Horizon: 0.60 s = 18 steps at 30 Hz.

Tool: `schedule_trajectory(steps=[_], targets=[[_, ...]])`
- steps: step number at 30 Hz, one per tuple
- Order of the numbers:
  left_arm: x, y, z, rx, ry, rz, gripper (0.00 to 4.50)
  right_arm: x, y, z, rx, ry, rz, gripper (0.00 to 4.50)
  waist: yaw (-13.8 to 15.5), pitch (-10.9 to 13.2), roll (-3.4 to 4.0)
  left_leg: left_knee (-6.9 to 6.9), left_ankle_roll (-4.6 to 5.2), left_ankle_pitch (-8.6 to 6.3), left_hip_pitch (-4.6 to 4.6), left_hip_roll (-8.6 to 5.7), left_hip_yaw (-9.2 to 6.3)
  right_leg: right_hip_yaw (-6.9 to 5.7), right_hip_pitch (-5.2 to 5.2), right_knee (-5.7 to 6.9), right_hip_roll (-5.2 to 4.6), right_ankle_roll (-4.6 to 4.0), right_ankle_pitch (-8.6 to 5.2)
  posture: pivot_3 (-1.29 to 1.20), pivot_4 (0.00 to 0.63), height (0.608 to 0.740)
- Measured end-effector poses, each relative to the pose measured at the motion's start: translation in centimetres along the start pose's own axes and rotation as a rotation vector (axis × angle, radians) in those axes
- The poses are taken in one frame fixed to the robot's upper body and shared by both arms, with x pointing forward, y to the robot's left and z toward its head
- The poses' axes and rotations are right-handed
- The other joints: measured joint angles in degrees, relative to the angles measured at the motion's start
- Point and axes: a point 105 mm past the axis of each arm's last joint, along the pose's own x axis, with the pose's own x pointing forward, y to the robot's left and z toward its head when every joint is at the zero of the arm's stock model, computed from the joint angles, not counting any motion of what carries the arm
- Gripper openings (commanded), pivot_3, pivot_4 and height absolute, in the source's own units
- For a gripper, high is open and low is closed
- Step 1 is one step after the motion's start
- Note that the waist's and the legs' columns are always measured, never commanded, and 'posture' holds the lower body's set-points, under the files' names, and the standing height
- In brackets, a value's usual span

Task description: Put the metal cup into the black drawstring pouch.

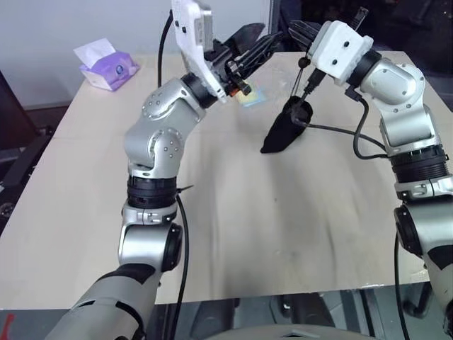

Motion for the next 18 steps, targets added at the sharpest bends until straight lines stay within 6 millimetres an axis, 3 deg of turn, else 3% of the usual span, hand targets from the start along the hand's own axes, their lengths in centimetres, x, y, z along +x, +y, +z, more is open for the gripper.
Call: schedule_trajectory(steps=[7,18], targets=[[0.2,-1.0,-1.9,-0.004,0.092,-0.063,2.14,0.4,-0.4,0.6,-0.014,-0.014,-0.002,0.00,-0.44,0.00,0.00,0.14,0.01,0.00,-0.01,-0.05,0.03,0.07,0.02,0.09,0.00,0.00,0.01,0.00,0.150,0.740],[1.2,-1.5,-3.0,-0.066,0.063,-0.057,2.14,1.3,0.0,1.8,-0.007,-0.053,0.017,0.00,-0.54,0.00,0.00,0.14,0.01,0.00,-0.02,-0.04,0.00,0.05,0.01,0.09,0.00,0.00,0.01,0.00,0.150,0.740]])
